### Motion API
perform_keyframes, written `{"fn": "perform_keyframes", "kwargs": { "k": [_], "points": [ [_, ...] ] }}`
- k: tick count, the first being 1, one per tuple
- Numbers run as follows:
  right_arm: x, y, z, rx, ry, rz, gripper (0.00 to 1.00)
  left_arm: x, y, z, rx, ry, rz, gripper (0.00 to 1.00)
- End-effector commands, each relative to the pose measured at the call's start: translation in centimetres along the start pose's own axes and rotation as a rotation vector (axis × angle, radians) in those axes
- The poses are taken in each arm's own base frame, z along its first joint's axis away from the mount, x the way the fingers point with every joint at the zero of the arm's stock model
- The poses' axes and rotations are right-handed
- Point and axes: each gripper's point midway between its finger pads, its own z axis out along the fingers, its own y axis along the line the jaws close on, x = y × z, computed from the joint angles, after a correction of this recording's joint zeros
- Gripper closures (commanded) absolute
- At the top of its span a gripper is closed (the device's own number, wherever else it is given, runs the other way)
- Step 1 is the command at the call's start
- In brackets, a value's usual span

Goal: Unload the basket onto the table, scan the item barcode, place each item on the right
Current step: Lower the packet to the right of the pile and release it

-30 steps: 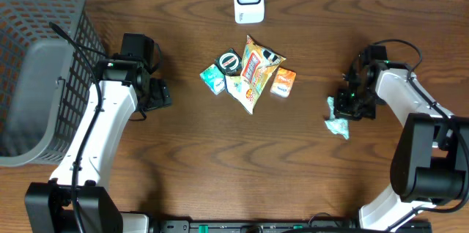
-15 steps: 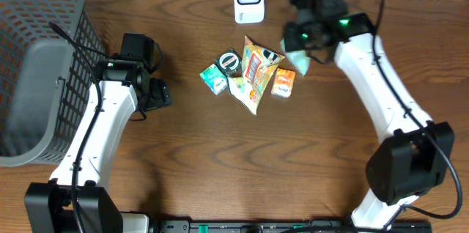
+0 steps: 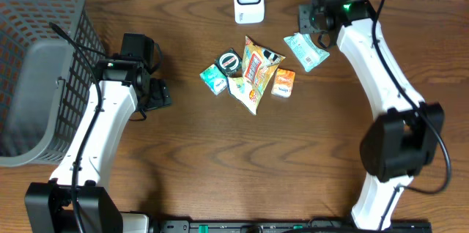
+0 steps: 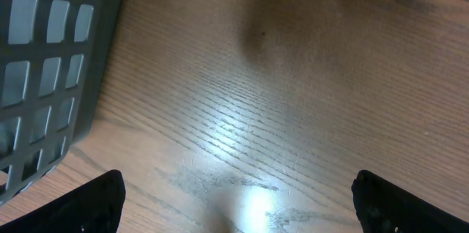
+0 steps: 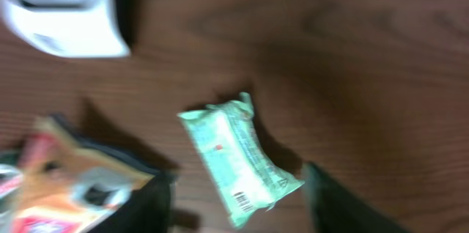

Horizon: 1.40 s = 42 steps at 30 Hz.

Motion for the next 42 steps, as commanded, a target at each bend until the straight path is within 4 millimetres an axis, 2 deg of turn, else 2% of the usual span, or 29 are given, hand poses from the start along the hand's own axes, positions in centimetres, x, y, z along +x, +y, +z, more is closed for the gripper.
{"fn": "perform_keyframes", "kwargs": {
  "k": [1,2,4,7,12,14,16,18,21,25,28,30,32,34,39,40,42],
  "points": [
    [2.9,-2.6,5.4,0.031,0.111,0.011,0.35,0.1,0.5,0.1,-0.022,0.0,-0.014,0.02],
    [3.8,-3.0,6.7,0.01,0.142,0.026,0.31,0.1,0.5,0.1,-0.023,0.0,-0.015,0.02],
    [5.6,-2.0,9.0,-0.137,0.204,0.071,0.25,0.1,0.5,0.1,-0.023,0.0,-0.015,0.02],
    [7.2,-1.4,10.9,-0.29,0.253,0.115,0.2,0.1,0.5,0.1,-0.023,0.0,-0.014,0.02],
    [8.4,-1.6,12.0,-0.362,0.288,0.161,0.26,0.1,0.5,0.1,-0.023,0.0,-0.014,0.02],
    [8.9,-1.4,12.3,-0.367,0.301,0.147,0.34,0.1,0.5,0.1,-0.022,0.0,-0.014,0.02],
    [9.5,-1.0,12.5,-0.372,0.322,0.144,0.46,0.1,0.5,0.1,-0.022,0.0,-0.014,0.02],
    [10.5,-0.3,12.6,-0.383,0.355,0.131,0.7,0.1,0.5,0.1,-0.022,0.0,-0.015,0.02],
    [10.6,0.2,12.2,-0.384,0.369,0.139,0.99,0.1,0.5,0.1,-0.022,0.0,-0.015,0.02],
    [9.9,0.1,10.7,-0.378,0.369,0.168,0.99,0.1,0.5,0.1,-0.022,0.0,-0.014,0.02],
    [8.4,-1.6,8.5,-0.273,0.329,0.144,0.99,0.1,0.5,0.1,-0.023,0.0,-0.014,0.02],
    [7.8,-3.9,7.0,-0.104,0.314,0.136,0.99,0.1,0.5,0.1,-0.023,0.0,-0.015,0.02],
    [7.3,-7.3,4.7,0.184,0.29,0.099,0.99,0.1,0.5,0.1,-0.023,0.0,-0.014,0.02],
    [7.3,-8.8,3.3,0.369,0.284,0.034,0.99,0.1,0.5,0.1,-0.022,0.0,-0.014,0.02],
    [8.5,-11.0,1.2,0.714,0.274,-0.015,0.99,0.1,0.5,0.1,-0.023,0.0,-0.015,0.02],
    [8.7,-10.9,1.2,0.734,0.27,-0.021,0.99,0.1,0.5,0.1,-0.022,0.0,-0.014,0.02],
    [10.3,-9.7,2.9,0.687,0.28,-0.016,0.99,0.1,0.5,0.1,-0.023,0.0,-0.014,0.02]
  ]
}}
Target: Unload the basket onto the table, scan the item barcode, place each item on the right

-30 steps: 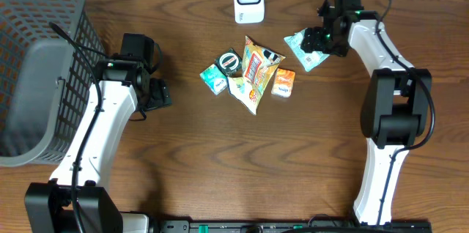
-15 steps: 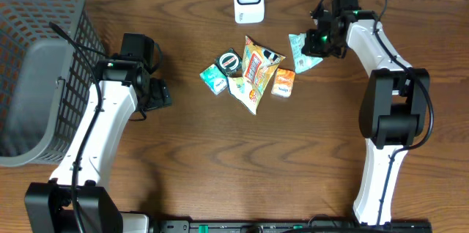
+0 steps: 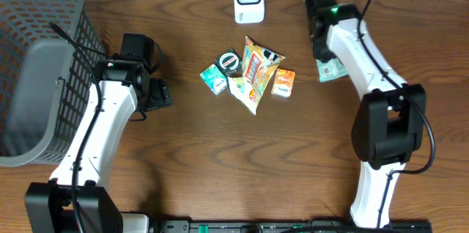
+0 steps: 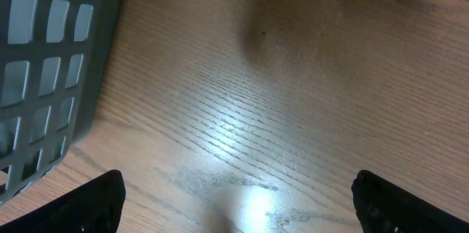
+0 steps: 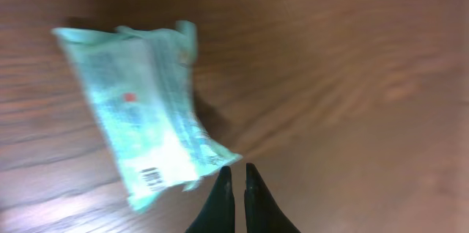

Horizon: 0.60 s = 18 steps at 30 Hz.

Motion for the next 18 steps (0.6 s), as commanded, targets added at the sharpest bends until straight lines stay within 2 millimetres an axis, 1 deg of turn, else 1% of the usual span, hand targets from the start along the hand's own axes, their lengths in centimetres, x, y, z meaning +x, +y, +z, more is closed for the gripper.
{"fn": "perform_keyframes", "kwargs": {
  "k": [1,2,3,4,6,7,9,10,12,14,15,16,18],
  "points": [
    [1.5,0.1,1.8,0.096,0.001,0.033,0.99,0.1,0.5,0.1,-0.023,0.0,-0.014,0.02],
    [2.2,1.3,2.3,0.024,0.03,0.034,0.97,0.1,0.5,0.1,-0.022,0.0,-0.014,0.02],
    [2.4,2.1,2.5,-0.039,0.051,0.045,0.89,0.1,0.5,0.1,-0.023,0.0,-0.014,0.02],
    [2.4,2.8,2.7,-0.102,0.063,0.056,0.77,0.1,0.5,0.1,-0.023,0.0,-0.014,0.02],
    [1.6,3.6,2.8,-0.226,0.062,0.045,0.61,0.1,0.5,0.1,-0.023,0.0,-0.014,0.02],
    [0.9,4.0,2.7,-0.319,0.061,0.039,0.46,0.1,0.5,0.1,-0.023,0.0,-0.014,0.02],
    [-0.2,4.0,2.4,-0.464,0.066,0.081,0.33,0.1,0.5,0.1,-0.023,0.0,-0.014,0.02],
    [-0.7,3.8,2.3,-0.533,0.069,0.113,0.29,0.1,0.5,0.1,-0.023,0.0,-0.014,0.02],
    [-1.5,3.4,2.2,-0.716,0.076,0.185,0.25,0.1,0.5,0.1,-0.022,0.0,-0.014,0.02],
    [-1.9,3.1,2.1,-0.858,0.07,0.203,0.24,0.1,0.5,0.1,-0.022,0.0,-0.014,0.02],
    [-2.0,2.9,2.0,-0.961,0.057,0.194,0.22,0.1,0.5,0.1,-0.022,0.0,-0.014,0.02],
    [-1.8,2.7,2.4,-0.995,0.058,0.194,0.21,0.1,0.5,0.1,-0.023,0.0,-0.014,0.02],
    [-1.0,2.3,4.1,-0.987,0.091,0.216,0.19,0.1,0.5,0.1,-0.022,0.0,-0.015,0.02]
  ]
}}
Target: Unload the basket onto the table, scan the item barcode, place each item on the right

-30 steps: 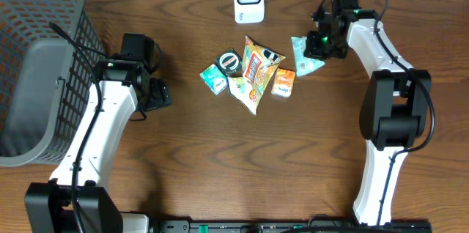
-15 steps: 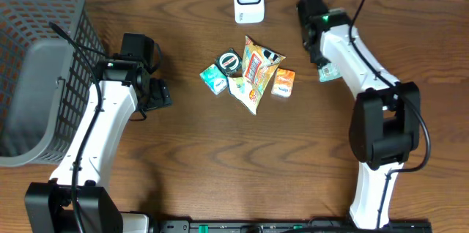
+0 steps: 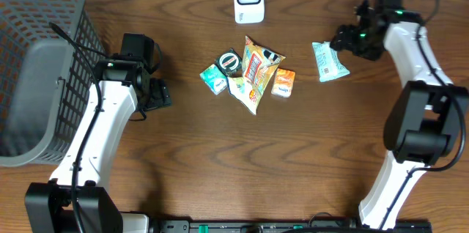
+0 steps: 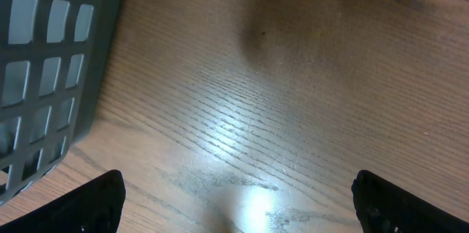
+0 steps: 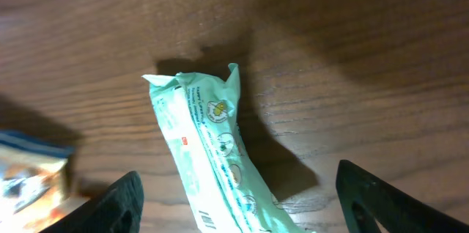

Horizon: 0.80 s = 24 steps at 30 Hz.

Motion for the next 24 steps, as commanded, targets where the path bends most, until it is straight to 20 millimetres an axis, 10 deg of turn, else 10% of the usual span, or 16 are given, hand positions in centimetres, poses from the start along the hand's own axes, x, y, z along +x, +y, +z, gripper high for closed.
{"fn": "perform_keyframes", "kwargs": {
  "k": [1,10,19,24],
  "points": [
    [1.2,0.6,1.9,-0.167,0.063,-0.009,0.18,0.1,0.5,0.1,-0.022,0.0,-0.015,0.02],
    [4.0,-1.5,7.7,-0.165,0.171,0.029,0.2,0.1,0.5,0.1,-0.022,0.0,-0.015,0.02],
    [5.8,0.4,8.5,-0.24,0.24,0.017,0.99,0.1,0.5,0.1,-0.022,0.0,-0.015,0.02],
    [5.7,2.3,7.2,-0.339,0.243,0.029,0.99,0.1,0.5,0.1,-0.022,0.0,-0.015,0.02]
  ]
}}
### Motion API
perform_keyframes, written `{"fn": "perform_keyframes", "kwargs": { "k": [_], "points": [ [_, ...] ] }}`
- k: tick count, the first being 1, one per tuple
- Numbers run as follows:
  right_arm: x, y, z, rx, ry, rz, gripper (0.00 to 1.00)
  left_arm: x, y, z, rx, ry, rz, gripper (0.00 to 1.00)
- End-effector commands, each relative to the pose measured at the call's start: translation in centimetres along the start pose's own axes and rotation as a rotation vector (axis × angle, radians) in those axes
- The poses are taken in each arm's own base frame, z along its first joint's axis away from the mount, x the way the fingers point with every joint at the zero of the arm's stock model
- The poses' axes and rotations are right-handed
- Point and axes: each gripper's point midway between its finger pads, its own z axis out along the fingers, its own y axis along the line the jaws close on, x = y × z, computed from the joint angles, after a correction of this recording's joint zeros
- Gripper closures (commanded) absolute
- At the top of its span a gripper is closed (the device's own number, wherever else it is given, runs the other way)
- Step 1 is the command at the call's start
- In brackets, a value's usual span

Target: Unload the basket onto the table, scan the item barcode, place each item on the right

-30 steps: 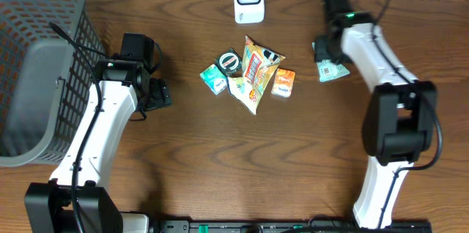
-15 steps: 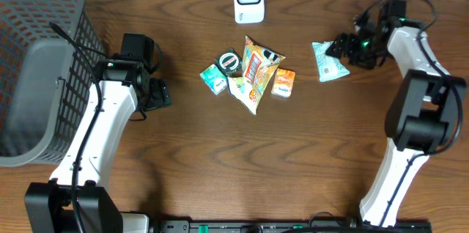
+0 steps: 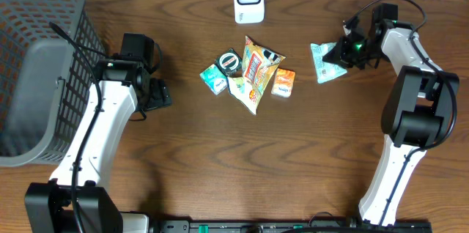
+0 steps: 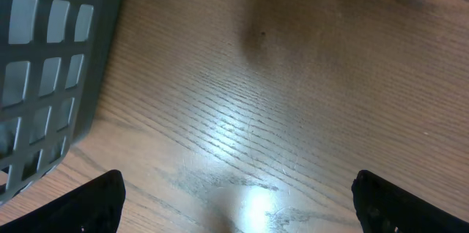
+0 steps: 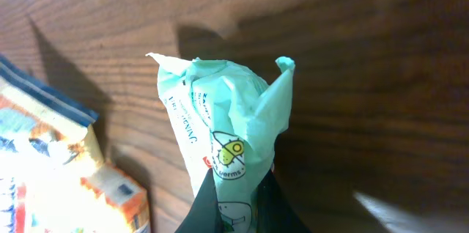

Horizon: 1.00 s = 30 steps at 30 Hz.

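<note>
A mint-green wipes packet (image 3: 326, 63) lies right of the item pile, and its printed face (image 5: 227, 116) fills the right wrist view. My right gripper (image 3: 340, 50) is shut on the packet's right end, with the dark fingers (image 5: 204, 211) pinching it from both sides. Whether the packet is off the table cannot be told. The white scanner stands at the table's far edge, left of the packet. My left gripper (image 3: 158, 94) is open over bare wood at the left, its fingertips (image 4: 95, 200) wide apart with nothing between them.
A pile of small snack packs and boxes (image 3: 253, 72) lies mid-table, with the orange box (image 5: 121, 196) close to the held packet. A grey mesh basket (image 3: 37, 64) fills the far left, and its wall (image 4: 51, 57) shows beside the left gripper.
My right gripper was open just right of the green packet. Now it is shut on the packet's right end, slightly nearer the pile. The left arm has not moved.
The green packet first lay against the pile with my right gripper above it near the scanner. Then it lay further right with the shut gripper at its edge. Then the gripper stood open on its right side, and now grips it.
</note>
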Motion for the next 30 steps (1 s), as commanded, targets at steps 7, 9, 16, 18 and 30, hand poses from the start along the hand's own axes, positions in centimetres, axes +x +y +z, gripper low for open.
{"fn": "perform_keyframes", "kwargs": {
  "k": [7,9,16,18,30],
  "points": [
    [0.9,1.5,-2.4,0.254,-0.004,-0.109,0.99,0.1,0.5,0.1,-0.022,0.0,-0.015,0.02],
    [0.9,0.8,-3.4,0.476,-0.019,-0.143,0.99,0.1,0.5,0.1,-0.022,0.0,-0.015,0.02],
    [2.3,2.2,-4.3,1.136,-0.125,-0.289,0.99,0.1,0.5,0.1,-0.023,0.0,-0.015,0.02],
    [2.6,3.0,-4.7,1.242,-0.179,-0.31,0.99,0.1,0.5,0.1,-0.023,0.0,-0.015,0.02],
    [8.5,1.9,0.2,1.278,-0.122,-0.405,0.8,0.1,0.5,0.1,-0.022,0.0,-0.015,0.02]
  ]
}}
